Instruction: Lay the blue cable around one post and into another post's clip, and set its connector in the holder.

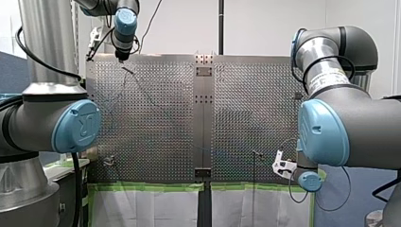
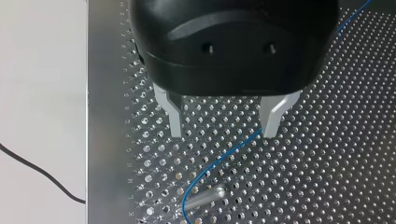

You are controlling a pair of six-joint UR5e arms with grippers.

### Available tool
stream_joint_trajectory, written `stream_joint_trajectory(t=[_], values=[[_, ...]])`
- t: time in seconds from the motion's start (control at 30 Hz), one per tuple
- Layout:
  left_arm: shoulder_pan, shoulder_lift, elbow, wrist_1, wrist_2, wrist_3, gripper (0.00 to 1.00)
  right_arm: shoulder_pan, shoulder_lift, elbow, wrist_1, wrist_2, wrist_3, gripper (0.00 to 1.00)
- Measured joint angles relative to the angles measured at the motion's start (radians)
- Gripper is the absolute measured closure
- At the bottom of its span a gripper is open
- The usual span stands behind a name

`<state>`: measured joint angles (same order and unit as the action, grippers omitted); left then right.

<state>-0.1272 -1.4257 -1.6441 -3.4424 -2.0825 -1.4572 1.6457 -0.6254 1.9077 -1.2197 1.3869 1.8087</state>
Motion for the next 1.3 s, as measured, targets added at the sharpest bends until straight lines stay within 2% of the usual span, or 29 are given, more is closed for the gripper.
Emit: stream_joint_trajectory(t=[0.53, 0.7, 1.07, 1.17, 1.3], values=[[-0.001, 0.000, 0.000, -0.002, -0.004, -0.006, 0.20, 0.000, 0.000, 0.000, 0.000, 0.000, 0.000, 1.00], [-0.005, 0.001, -0.003, -0.001, 0.001, -0.023, 0.20, 0.000, 0.000, 0.000, 0.002, 0.000, -0.001, 1.00], [-0.060, 0.028, -0.082, 0.075, 0.082, -0.110, 0.20, 0.000, 0.000, 0.000, 0.009, 0.001, -0.005, 1.00], [-0.080, 0.020, -0.105, 0.099, 0.106, -0.133, 0.20, 0.000, 0.000, 0.000, 0.010, 0.001, -0.005, 1.00], [-0.110, -0.005, -0.136, 0.130, 0.137, -0.164, 0.16, 0.001, 0.000, 0.000, 0.014, 0.000, -0.006, 1.00]])
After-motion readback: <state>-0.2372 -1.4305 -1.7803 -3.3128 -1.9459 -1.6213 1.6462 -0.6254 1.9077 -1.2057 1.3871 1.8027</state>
